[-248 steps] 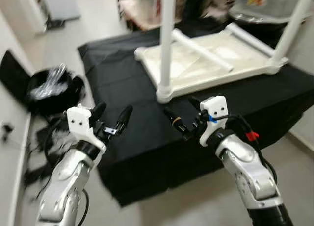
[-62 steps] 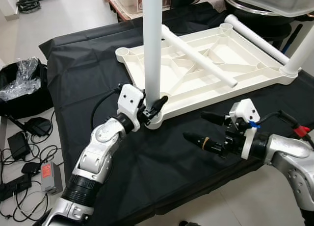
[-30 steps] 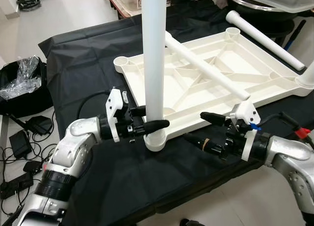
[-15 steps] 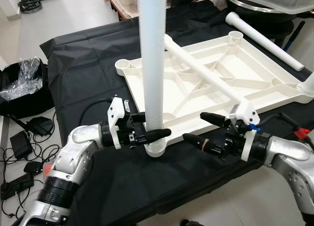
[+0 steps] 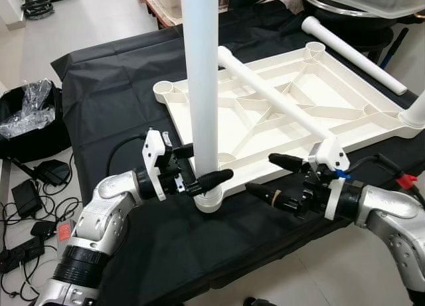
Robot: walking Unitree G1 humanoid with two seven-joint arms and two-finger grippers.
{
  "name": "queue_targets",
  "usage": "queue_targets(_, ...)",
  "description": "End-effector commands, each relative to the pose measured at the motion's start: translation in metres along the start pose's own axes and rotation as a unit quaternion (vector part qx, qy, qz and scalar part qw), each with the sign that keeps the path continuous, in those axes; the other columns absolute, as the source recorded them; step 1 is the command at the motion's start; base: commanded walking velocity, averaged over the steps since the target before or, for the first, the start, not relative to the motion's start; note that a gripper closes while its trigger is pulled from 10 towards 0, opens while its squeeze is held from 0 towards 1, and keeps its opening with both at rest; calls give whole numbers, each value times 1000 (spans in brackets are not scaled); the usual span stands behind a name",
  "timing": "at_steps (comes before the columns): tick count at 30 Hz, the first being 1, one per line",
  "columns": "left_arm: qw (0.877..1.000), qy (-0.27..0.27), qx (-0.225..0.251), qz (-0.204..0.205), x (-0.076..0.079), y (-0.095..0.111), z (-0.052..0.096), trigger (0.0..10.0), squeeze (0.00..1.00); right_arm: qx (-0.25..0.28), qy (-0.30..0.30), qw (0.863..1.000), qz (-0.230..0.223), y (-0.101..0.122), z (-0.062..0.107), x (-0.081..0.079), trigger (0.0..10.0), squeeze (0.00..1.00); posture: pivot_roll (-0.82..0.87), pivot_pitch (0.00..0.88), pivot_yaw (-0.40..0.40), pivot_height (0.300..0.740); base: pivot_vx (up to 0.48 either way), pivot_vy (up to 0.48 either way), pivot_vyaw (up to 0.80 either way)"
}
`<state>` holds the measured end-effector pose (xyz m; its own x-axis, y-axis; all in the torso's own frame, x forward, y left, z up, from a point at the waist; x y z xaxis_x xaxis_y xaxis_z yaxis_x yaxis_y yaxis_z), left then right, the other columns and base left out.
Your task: Building children table
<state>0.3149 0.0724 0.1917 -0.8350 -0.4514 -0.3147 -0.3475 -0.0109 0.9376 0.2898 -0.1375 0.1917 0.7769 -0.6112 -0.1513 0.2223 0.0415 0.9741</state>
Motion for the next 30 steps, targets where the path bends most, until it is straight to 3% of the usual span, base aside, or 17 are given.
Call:
queue_targets(1,999,42,-25,-18,-9,-2,17,10000,1000,-4,5,1000,3,-2,0,-3,10000,0,-70,186,36,740,0,0,0)
queue_targets(5,998,52,-28,-20,-9,0,24,10000,1000,-4,5,1000,3,-3,0,-3,10000,0,-70,186,36,740,0,0,0)
queue_targets(6,998,60,-22,-13,3,13,42,10000,1000,-6,5,1000,2,-4,0,-2,10000,0,-57,190,34,740,0,0,0)
queue_targets(12,998,54,-14,6,25,32,57,10000,1000,-8,6,1000,0,-6,0,0,10000,0,-29,193,25,740,0,0,0)
queue_targets(13,998,56,-18,8,30,34,59,10000,0,-8,6,1000,-1,-6,-1,0,10000,0,-19,191,24,740,0,0,0)
queue_targets(18,996,78,-37,8,38,30,61,10000,0,-6,7,1000,0,-6,-4,1,10000,0,-10,191,24,740,0,0,0)
queue_targets(20,989,131,-68,-1,38,18,56,10000,0,4,2,1000,4,-2,-8,2,10000,0,-5,190,24,740,0,0,0)
queue_targets(21,989,131,-68,-1,38,18,56,10000,0,4,2,1000,4,-2,-8,2,10000,0,-5,190,24,740,0,0,0)
queue_targets(23,967,224,-118,-15,25,2,55,10000,0,15,-1,1000,5,2,-10,3,10000,0,-5,191,24,740,0,0,0)
queue_targets(24,967,224,-118,-15,25,2,55,10000,0,15,-1,1000,5,2,-10,3,10000,0,-5,191,24,740,0,0,0)
queue_targets(25,950,269,-156,-17,20,-7,58,10000,0,17,0,1000,5,3,-11,3,10000,0,-4,191,25,740,0,0,0)
queue_targets(30,937,288,-197,-36,23,-14,59,10000,0,14,-1,1000,7,2,-10,3,10000,0,-5,190,28,740,0,0,0)
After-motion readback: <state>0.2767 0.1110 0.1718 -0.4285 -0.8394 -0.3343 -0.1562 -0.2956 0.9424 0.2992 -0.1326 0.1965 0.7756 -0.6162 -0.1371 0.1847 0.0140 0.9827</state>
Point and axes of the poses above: a point about 5 cm out from each wrist's last joint towards the gripper, its own z axis pointing back from the gripper into the wrist, its own y axis along the axis of the wrist's last joint, x = y × z, the point moved 6 cm from there along -z, pointing out of the wrist towards the gripper, and after that the axes turned 14 degrees about -z, right-handed, at the moved point
